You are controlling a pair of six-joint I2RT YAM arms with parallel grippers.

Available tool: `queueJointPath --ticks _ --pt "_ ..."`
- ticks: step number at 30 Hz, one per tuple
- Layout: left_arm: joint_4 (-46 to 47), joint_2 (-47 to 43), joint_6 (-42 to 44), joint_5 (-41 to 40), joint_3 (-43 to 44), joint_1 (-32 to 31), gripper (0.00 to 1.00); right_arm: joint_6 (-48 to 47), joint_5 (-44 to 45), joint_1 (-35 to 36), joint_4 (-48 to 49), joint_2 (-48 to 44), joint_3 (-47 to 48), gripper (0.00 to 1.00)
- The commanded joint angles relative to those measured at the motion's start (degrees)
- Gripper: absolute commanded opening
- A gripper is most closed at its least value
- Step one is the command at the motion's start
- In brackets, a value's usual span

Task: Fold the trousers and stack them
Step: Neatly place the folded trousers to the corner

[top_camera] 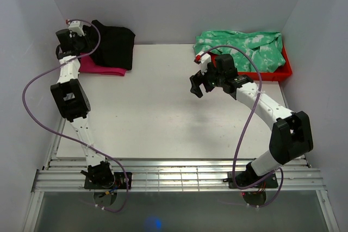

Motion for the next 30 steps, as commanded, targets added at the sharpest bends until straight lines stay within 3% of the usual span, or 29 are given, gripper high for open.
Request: queueJointPath --ticks 1,7,12,19,20,21,23,25,30 --pt "2.0 -1.0 3.6 -4.4 2.8 1.2 0.00 -0.3 -1.2 0.1 -0.2 1.0 2.2 0.96" --pt "6.2 2.6 5.3 -9.1 1.8 2.1 0.00 -0.2 -1.6 0.1 -0.4 1.3 1.3 0.96" --pt "4.9 8.0 6.3 -11.9 7.7 2.5 0.00 -0.3 -1.6 0.1 -0.4 1.7 0.8 0.96" --pt "4.3 10.3 7.5 -14.9 8.9 2.8 0.00 -0.9 -1.5 0.2 -0.7 1.9 0.5 0.97" --pt "4.0 10.4 7.4 -16.3 8.9 2.8 0.03 -0.9 -1.6 0.2 -0.8 1.9 0.7 0.97" --pt "3.9 10.2 7.0 -17.2 8.8 2.9 0.29 -0.8 -1.7 0.2 -0.8 1.9 0.7 0.97" --pt "4.8 8.9 6.9 -18.2 6.5 2.9 0.46 -0.7 -1.9 0.2 -0.9 1.9 0.7 0.97" --pt "6.8 6.0 6.9 -18.2 4.2 3.3 0.57 -0.7 -2.0 0.3 -0.9 1.6 0.8 0.97" --pt "4.3 3.5 7.5 -19.3 7.9 4.2 0.69 -0.7 -2.0 0.4 -1.6 0.5 1.5 0.98"
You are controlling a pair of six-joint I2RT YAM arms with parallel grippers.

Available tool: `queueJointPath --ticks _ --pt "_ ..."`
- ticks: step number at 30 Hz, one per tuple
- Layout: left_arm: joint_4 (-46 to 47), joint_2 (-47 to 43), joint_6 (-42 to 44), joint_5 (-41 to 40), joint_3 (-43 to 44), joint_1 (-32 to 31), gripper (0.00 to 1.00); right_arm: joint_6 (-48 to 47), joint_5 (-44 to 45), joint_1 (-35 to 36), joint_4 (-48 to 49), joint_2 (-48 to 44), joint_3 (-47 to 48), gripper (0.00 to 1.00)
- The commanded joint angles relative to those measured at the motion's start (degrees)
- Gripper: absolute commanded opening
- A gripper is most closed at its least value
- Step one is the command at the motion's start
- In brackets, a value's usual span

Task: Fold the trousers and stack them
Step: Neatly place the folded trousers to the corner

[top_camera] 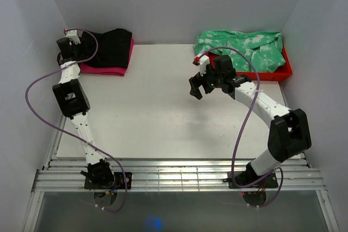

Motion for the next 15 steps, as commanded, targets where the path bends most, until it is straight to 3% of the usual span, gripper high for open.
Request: queueJointPath --ticks 1,7,12,14,15 --pt "-2.7 -7.6 1.7 -4.5 4.9 2.1 0.71 -0.6 -1.1 0.3 -1.1 -1.4 1.8 0.98" --pt "-1.4 -12.0 6.4 -8.8 4.2 3.3 0.96 -1.4 -1.0 0.3 -1.2 -2.6 2.7 0.98" --pt "-1.0 -17.0 5.4 -5.9 1.5 4.4 0.96 -1.6 -2.2 0.3 -1.5 -2.6 3.3 0.98" --pt "-1.7 -18.0 3.7 -1.2 0.3 4.7 0.92 -1.8 -2.7 0.3 -2.6 -2.0 4.0 0.98" --pt "-1.7 -19.1 3.6 5.5 -0.7 4.7 0.89 -1.8 -3.0 0.3 -2.9 -1.8 4.7 0.98"
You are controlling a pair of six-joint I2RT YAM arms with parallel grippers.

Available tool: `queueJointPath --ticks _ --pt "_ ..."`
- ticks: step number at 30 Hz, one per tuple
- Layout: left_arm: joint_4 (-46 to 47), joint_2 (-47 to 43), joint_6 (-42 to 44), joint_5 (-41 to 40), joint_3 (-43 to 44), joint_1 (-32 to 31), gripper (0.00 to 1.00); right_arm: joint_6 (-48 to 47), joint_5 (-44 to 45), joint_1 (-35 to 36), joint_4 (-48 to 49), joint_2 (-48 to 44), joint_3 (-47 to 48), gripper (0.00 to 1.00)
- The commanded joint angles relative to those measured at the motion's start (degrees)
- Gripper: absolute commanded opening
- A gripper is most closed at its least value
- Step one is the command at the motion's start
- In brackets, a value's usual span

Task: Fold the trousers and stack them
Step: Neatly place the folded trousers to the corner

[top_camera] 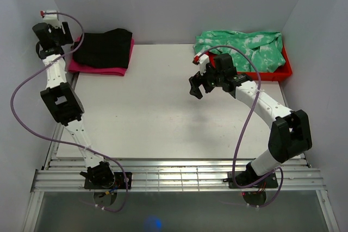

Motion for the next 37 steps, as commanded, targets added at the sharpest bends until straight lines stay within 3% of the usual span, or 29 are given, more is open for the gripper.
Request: queueJointPath --ticks 1,3,6,7,10,15,20,26,30,37 --pt "-0.1 -7.0 -0.6 11.5 -2.3 0.8 0.80 -0.8 -2.6 0.3 -1.2 -0.9 3.7 0.98" --pt "-1.8 -6.5 -2.6 16.5 -2.4 0.2 0.78 -1.1 -3.5 0.3 -2.4 -0.4 4.6 0.98" --pt "-10.9 -6.2 -4.0 21.3 -1.4 -1.3 0.85 -1.5 -5.5 0.2 -4.2 -0.8 4.3 0.95" --pt "-12.5 -7.7 -3.6 22.9 -2.3 -1.9 0.98 -2.3 -5.9 0.2 -4.4 -1.9 3.9 0.93" --pt "-16.9 -14.3 -1.3 26.6 -10.7 -4.3 0.98 -2.8 -5.4 -0.4 -4.8 -5.4 0.5 0.90" --pt "-25.7 -27.2 4.5 25.4 -28.8 -12.2 0.98 -1.9 -6.0 -6.0 -4.7 -11.8 -7.9 0.90" --pt "-32.8 -37.7 4.0 26.3 -39.7 -18.1 0.98 -1.3 -0.5 -11.6 -5.7 -17.0 -16.0 0.90" --pt "-37.2 -45.0 4.3 24.6 -48.7 -18.6 0.98 -0.6 4.8 -17.0 -8.4 -23.4 -21.2 0.90" --pt "-39.8 -49.4 6.2 20.6 -53.3 -18.6 0.98 0.7 1.4 -18.5 -7.9 -30.1 -25.8 0.90" --pt "-37.8 -57.2 5.2 18.9 -61.4 -18.5 0.98 -0.1 -0.9 -22.5 -10.2 -33.6 -26.7 0.90"
